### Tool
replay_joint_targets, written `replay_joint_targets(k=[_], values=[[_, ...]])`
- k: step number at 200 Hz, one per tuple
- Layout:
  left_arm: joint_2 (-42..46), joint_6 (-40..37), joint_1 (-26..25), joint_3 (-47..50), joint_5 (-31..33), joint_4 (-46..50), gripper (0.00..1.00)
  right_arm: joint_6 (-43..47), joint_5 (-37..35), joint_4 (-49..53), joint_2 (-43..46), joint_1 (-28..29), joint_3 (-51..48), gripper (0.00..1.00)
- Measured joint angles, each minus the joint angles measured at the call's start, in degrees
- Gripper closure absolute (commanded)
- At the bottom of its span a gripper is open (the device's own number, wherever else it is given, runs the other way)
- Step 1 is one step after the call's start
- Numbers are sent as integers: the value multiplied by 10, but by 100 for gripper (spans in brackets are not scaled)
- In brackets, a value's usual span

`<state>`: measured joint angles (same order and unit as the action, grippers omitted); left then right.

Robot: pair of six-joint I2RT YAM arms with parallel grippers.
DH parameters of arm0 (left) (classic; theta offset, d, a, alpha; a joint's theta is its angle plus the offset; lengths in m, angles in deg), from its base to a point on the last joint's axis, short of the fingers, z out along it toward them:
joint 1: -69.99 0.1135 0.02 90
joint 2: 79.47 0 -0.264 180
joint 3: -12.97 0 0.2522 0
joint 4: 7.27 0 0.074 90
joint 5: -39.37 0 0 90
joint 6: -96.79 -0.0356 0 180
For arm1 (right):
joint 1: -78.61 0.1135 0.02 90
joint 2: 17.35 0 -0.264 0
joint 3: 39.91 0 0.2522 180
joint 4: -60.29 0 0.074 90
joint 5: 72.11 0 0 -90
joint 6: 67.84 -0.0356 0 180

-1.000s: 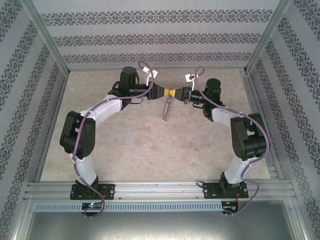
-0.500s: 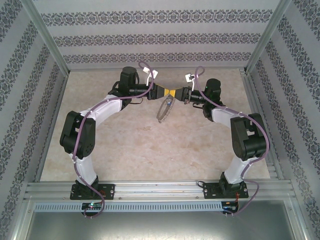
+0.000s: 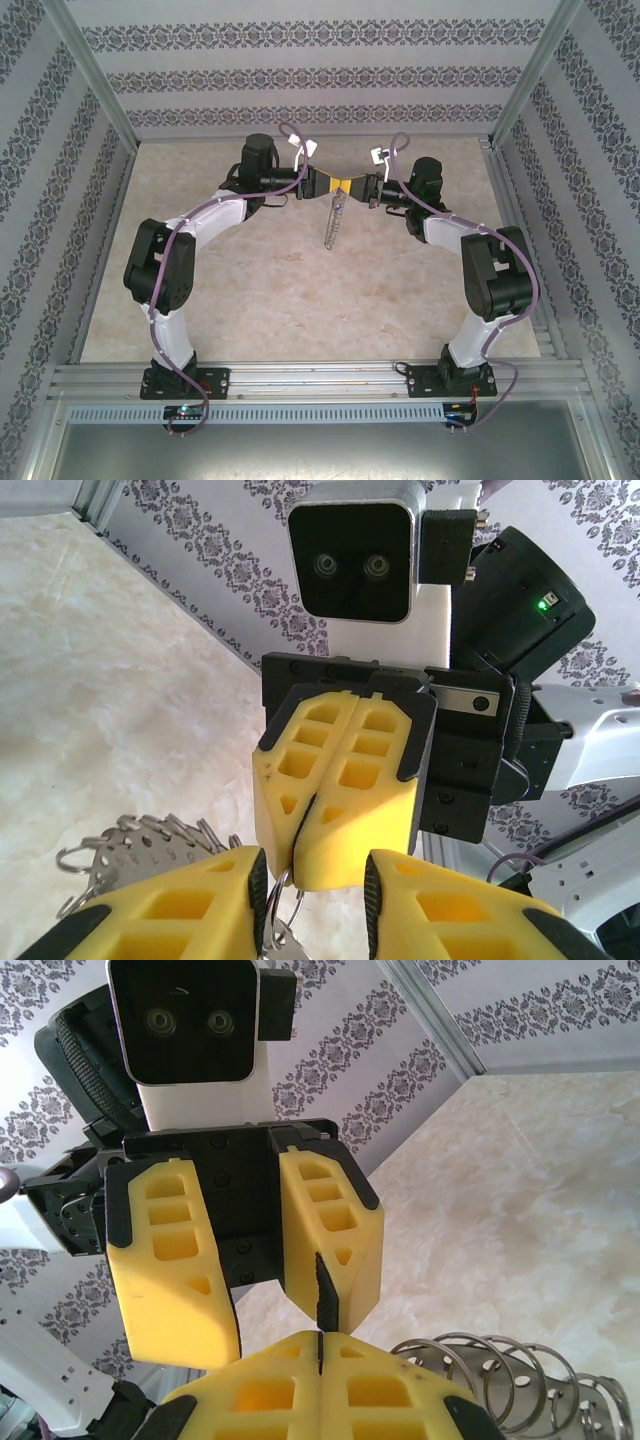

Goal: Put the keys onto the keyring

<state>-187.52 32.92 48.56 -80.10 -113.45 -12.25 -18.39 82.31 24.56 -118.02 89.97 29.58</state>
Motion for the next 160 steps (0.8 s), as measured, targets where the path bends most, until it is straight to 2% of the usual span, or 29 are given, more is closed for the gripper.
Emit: replay_joint_targets(k=[30, 69, 97, 126, 160], values=[[0, 0, 0, 1, -2, 0, 66, 0, 0, 0, 0, 0, 0, 100], [0, -2, 0, 5, -1, 0, 81, 0, 4, -1, 0, 0, 0, 100], [-1, -2, 0, 9, -4, -1, 82, 0, 6, -1, 0, 0, 0, 100], [-1, 2, 0, 13, -14, -8, 77, 0, 7, -2, 0, 0, 0, 100], [-1, 9, 0, 20, -17, -15, 85, 0, 7, -3, 0, 0, 0, 100]])
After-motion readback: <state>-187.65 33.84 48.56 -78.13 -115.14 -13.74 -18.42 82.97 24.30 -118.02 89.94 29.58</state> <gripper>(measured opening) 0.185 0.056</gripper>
